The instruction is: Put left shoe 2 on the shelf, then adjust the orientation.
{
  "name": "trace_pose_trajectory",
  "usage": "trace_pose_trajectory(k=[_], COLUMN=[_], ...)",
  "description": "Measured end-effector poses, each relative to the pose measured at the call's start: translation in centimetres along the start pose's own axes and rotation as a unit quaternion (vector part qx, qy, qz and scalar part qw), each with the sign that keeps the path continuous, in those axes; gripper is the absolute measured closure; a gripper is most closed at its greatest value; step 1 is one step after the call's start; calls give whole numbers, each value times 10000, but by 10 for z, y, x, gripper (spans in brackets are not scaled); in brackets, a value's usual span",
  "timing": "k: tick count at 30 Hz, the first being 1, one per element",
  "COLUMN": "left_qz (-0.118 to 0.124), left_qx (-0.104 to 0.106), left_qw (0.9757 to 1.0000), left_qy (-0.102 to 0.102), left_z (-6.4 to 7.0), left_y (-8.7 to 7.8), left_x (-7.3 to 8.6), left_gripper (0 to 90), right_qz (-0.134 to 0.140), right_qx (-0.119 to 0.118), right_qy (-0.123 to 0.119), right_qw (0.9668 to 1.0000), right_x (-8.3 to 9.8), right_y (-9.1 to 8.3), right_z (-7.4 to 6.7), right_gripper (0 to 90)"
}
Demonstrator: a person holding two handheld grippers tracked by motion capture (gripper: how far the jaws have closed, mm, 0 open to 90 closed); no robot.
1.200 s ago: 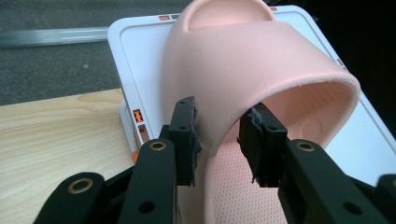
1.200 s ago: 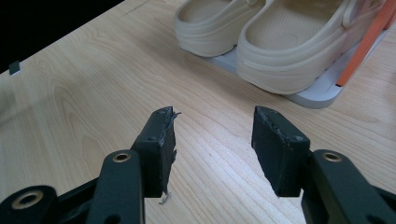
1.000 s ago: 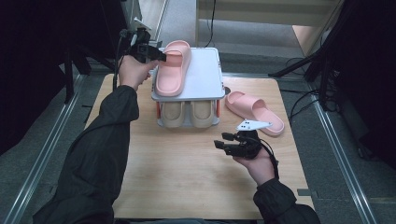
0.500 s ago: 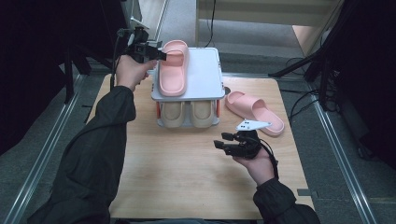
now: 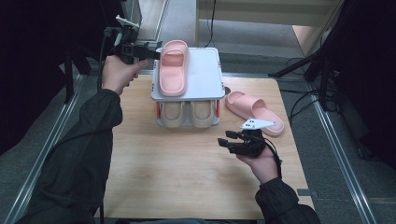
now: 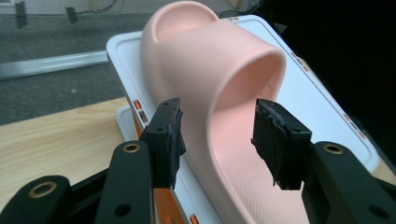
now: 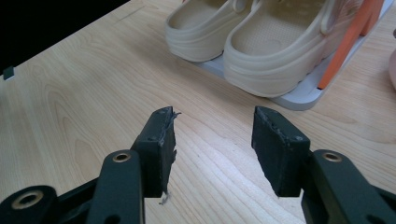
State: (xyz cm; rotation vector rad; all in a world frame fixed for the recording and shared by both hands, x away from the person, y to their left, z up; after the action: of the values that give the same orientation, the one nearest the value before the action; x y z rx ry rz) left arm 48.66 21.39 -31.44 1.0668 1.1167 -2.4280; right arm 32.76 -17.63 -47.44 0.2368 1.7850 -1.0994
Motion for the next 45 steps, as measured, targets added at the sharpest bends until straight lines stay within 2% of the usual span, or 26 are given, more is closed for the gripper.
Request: trace_pose_trajectory(k=[8, 18, 23, 27, 30, 39, 41, 45], left_qz=[-65, -147, -117, -160, -102, -176, -137, -177], left_qx=[-97, -61, 22, 26, 66, 118, 130, 112], left_qw=[9999, 9999, 9999, 9999, 9999, 9996, 9996, 9995], left_qy=[-95, -57, -60, -59, -89, -183, -189, -241], left_z=[-21, -31, -34, -36, -36, -40, -40, -41], left_y=[-9, -16, -20, -23, -24, -20, -19, -16], left_x=[31, 76, 96, 111, 126, 157, 163, 174], left_gripper=[525, 521, 515, 509, 507, 496, 493, 484], right_qz=[37, 24, -11, 24, 0, -90, -52, -141], right_qx=[17, 180, 342, 468, 558, 799, 803, 812], right_qy=[-14, -12, -32, 142, 241, 364, 338, 385], right_qw=[10000, 9998, 9994, 9988, 9982, 9961, 9962, 9959], right_x=[-1, -1, 0, 1, 1, 4, 4, 6], right_y=[-2, 0, 2, 4, 4, 4, 4, 6], right_z=[6, 17, 32, 47, 57, 83, 87, 100], right_gripper=[500, 500, 502, 505, 527, 580, 582, 619])
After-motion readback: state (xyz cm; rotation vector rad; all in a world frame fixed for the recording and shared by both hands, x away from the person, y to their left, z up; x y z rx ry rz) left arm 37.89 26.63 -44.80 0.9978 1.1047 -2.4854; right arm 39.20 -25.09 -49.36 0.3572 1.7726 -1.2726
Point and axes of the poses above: each handheld gripper's, and its own axes: y roughly forward along the jaws, x roughly out of its underside, z roughly to its right, the point moved 1 cm from there along y, roughly forward along the jaws, and after that the axes turned 12 degrees about x, right-handed, at the moved point
